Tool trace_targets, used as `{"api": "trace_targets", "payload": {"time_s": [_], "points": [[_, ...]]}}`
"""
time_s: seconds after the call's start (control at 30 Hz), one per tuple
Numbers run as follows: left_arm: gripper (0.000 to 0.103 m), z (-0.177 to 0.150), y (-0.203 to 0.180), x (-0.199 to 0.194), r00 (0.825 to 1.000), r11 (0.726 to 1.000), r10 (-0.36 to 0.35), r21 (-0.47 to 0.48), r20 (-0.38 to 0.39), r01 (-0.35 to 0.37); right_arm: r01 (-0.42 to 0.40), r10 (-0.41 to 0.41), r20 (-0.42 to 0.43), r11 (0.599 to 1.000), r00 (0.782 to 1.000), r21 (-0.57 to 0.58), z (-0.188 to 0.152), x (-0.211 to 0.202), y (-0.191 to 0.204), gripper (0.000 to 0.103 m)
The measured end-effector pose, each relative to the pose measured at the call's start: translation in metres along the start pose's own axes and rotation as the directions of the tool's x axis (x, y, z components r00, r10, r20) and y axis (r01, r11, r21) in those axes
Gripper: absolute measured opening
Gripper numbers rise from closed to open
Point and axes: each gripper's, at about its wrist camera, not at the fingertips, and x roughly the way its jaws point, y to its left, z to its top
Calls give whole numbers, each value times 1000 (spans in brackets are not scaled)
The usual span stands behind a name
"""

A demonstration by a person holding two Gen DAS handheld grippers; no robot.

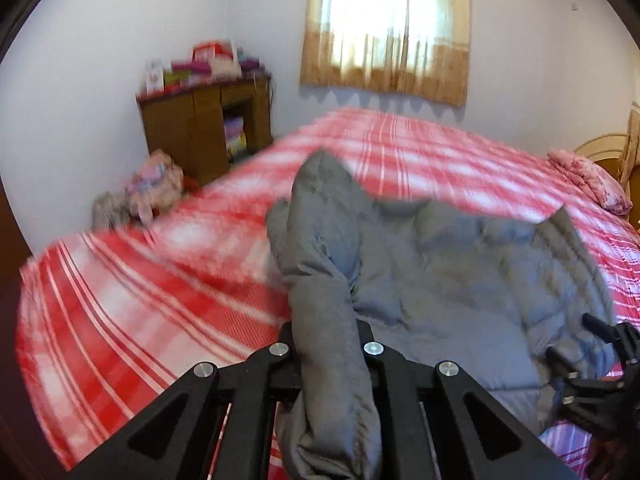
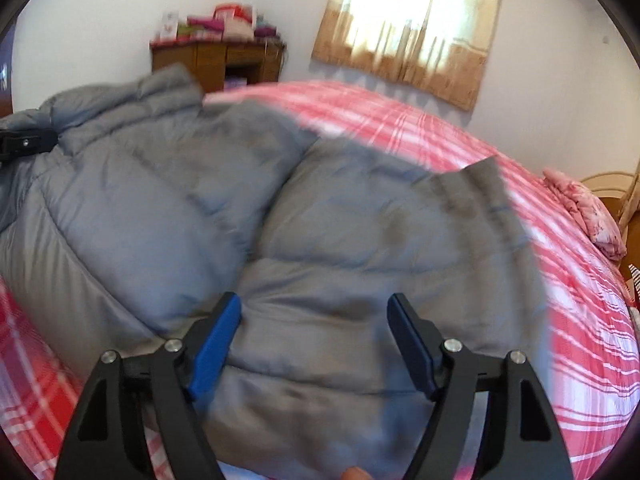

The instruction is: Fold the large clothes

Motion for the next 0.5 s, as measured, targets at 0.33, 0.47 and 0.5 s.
{"api": "trace_targets", "payload": {"time_s": [0.33,0.47,0.5], "points": [[7,65,-140,-44,976,965,-154,236,156,115,305,-292,-89,918,952,254,-35,-31,-175,88],[7,52,-238,-38,963,902,-215,412,161,132,367,-340,-139,880,930,302,-64,-38,-213,88],[7,48,-253,-36,962,888,-216,444,166,122,377,-344,-156,872,926,313,-69,-36,-223,88]]}}
